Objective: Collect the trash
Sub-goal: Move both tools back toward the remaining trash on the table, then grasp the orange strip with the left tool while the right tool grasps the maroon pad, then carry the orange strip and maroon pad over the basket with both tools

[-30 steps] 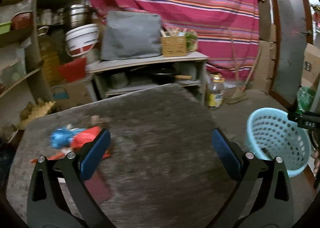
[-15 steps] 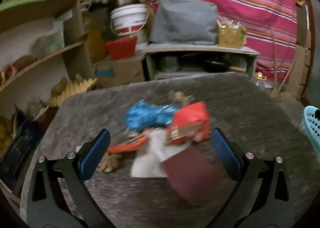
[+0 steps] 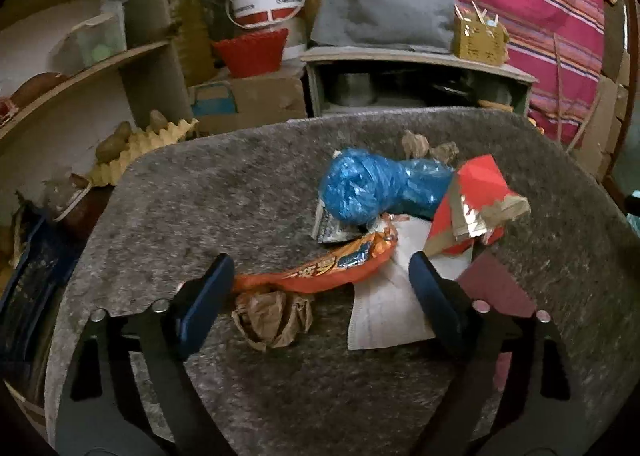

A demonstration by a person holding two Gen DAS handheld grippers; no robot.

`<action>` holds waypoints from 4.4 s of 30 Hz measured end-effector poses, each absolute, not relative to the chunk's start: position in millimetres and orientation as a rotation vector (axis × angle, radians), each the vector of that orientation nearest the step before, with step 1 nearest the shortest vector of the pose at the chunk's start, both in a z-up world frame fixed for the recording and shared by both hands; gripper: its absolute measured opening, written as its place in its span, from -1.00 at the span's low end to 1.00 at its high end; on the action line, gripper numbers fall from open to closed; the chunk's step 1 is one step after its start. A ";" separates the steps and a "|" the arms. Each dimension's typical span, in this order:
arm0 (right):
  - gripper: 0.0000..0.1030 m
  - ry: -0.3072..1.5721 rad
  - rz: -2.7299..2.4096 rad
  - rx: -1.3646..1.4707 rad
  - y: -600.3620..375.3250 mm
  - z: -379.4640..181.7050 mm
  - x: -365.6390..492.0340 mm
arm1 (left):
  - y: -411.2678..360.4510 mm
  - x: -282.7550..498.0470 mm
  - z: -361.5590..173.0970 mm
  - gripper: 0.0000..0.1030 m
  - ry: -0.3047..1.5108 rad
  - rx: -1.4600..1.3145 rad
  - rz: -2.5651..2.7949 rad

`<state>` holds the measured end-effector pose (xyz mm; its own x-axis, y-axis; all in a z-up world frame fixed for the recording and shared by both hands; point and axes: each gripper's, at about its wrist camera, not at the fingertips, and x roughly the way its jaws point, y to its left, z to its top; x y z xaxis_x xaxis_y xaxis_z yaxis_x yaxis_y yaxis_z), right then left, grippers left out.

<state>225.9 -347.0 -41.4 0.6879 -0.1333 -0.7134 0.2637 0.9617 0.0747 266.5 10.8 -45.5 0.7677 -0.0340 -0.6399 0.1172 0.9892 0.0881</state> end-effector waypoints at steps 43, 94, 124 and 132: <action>0.82 0.771 -0.031 -0.027 -210.4 -45.0 233.9 | 132.3 212.5 -2.4 -0.93 0.593 0.052 0.093; 0.21 0.704 0.045 0.001 -218.3 -13.9 210.3 | 81.8 189.6 39.3 -0.94 0.506 0.038 -0.014; 0.21 0.645 -0.375 0.145 -473.5 4.8 115.1 | -238.7 160.6 43.7 -0.94 0.462 0.200 -0.501; 0.21 0.654 -0.467 0.208 -536.4 -7.3 79.0 | -311.6 150.9 29.1 -0.94 0.487 0.230 -0.593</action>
